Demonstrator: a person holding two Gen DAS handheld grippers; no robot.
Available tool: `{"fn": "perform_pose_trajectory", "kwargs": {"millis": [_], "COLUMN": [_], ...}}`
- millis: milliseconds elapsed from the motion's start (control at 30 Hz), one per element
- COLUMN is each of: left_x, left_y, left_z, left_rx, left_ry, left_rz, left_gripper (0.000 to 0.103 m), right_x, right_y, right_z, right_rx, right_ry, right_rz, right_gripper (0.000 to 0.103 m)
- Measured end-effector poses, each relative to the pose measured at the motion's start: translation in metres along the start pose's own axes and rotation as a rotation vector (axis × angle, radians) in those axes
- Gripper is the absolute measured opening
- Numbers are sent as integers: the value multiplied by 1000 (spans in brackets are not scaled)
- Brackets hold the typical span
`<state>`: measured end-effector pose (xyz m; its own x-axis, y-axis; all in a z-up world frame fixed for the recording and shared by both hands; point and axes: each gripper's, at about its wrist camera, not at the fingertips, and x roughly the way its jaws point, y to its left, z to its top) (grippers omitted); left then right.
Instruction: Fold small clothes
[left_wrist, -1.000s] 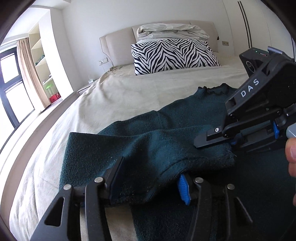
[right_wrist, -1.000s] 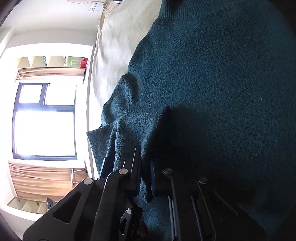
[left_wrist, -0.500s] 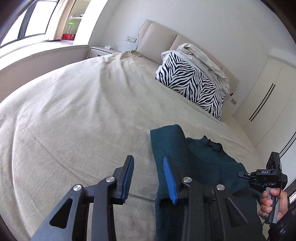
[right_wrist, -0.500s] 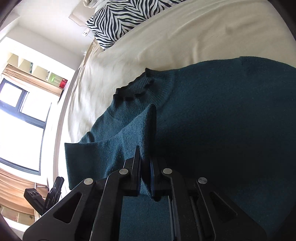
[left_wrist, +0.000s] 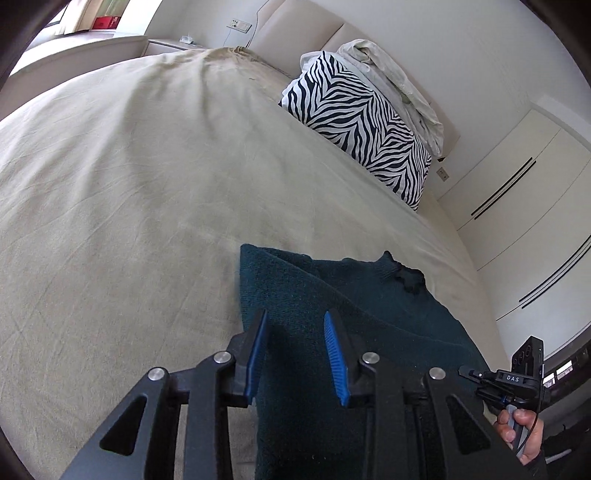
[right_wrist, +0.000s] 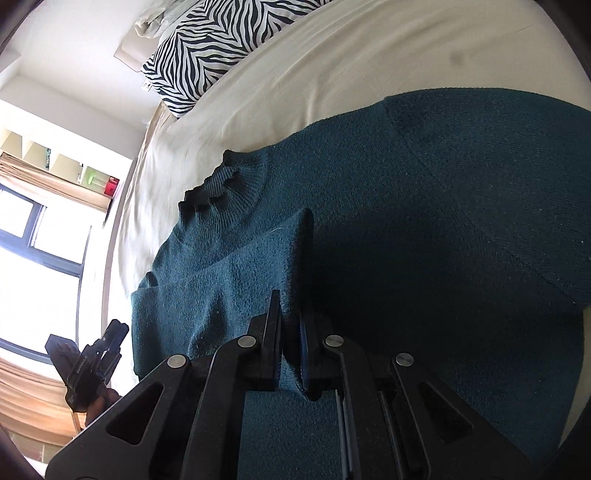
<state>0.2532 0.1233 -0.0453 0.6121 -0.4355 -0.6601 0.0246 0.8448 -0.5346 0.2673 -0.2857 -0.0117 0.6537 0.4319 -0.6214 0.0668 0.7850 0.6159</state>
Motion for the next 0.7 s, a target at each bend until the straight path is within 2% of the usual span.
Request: {"fn": "perform_pose_trajectory", "kwargs": {"millis": [67, 133, 200, 333, 467, 533, 567, 700], "left_x": [14, 24, 27, 26, 18, 28, 34, 25], "left_y": [7, 13, 15, 12, 11, 10, 10, 8], "left_z": [2, 3, 4, 9, 24, 27, 25, 13], "left_rx": [-7, -5, 3, 15, -3, 16, 32, 51], "left_ry": [25, 39, 37, 39, -13, 11, 32, 6], "left_rz": [7, 13, 18, 11, -2, 22, 36, 45], "left_gripper": [33, 22, 20, 21, 31, 32, 32, 32], "right_x": [-9, -9, -11, -9, -9, -9, -8, -8], "right_y": [-10, -14, -20, -32, -37, -40, -41, -42], "right_z": [-5, -4, -6, -9, -12, -13, -13, -16], "right_rx": [13, 19, 22, 57, 71, 80, 86, 86], "right_ry": [-4, -3, -2, 6, -1, -3, -3, -13], "right_rz": [1, 4, 6, 35, 70, 78, 82, 85], "right_gripper": [6, 6, 6, 7, 7, 7, 7, 7]}}
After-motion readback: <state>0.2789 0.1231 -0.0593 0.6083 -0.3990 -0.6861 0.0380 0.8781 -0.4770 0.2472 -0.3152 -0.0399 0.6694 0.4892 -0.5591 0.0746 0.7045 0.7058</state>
